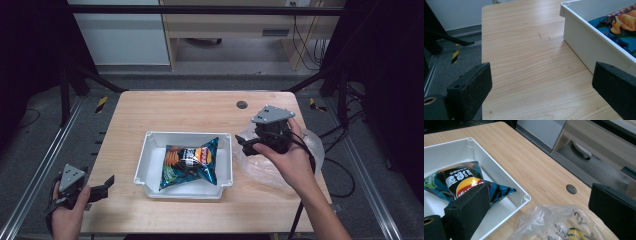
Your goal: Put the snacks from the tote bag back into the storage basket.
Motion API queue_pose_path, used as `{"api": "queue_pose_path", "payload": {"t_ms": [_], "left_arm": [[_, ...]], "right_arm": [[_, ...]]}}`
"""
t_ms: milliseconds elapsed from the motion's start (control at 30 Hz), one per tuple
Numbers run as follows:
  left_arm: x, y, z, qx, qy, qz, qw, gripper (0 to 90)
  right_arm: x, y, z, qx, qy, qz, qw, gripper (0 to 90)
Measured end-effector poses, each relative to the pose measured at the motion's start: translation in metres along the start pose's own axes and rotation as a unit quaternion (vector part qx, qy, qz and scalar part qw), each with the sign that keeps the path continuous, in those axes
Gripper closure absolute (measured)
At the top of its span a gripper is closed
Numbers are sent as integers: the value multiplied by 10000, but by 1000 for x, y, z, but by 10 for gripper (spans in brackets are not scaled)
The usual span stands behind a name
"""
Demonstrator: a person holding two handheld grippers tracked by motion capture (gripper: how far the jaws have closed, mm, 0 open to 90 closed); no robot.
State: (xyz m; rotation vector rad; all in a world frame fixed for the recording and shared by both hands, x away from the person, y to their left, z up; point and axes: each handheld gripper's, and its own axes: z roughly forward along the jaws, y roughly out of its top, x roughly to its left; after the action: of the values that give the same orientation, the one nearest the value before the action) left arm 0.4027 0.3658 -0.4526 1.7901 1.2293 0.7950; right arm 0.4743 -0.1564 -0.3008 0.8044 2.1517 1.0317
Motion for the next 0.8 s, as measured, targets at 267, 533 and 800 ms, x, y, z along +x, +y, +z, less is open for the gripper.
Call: {"api": "queue_pose_path", "payload": {"t_ms": [267,533,800], "left_arm": [[0,0,0,17,-1,12,10000,24],[0,0,1,25,-3,4,10000,24],[0,0,1,39,2,4,10000,24]], "right_arm": [[-6,-13,-10,-49,-120,99,9999,42],[-11,-22,-16,-74,-213,182,9996,42],[-15,-33,-23,-103,-294,307,9990,41]]}}
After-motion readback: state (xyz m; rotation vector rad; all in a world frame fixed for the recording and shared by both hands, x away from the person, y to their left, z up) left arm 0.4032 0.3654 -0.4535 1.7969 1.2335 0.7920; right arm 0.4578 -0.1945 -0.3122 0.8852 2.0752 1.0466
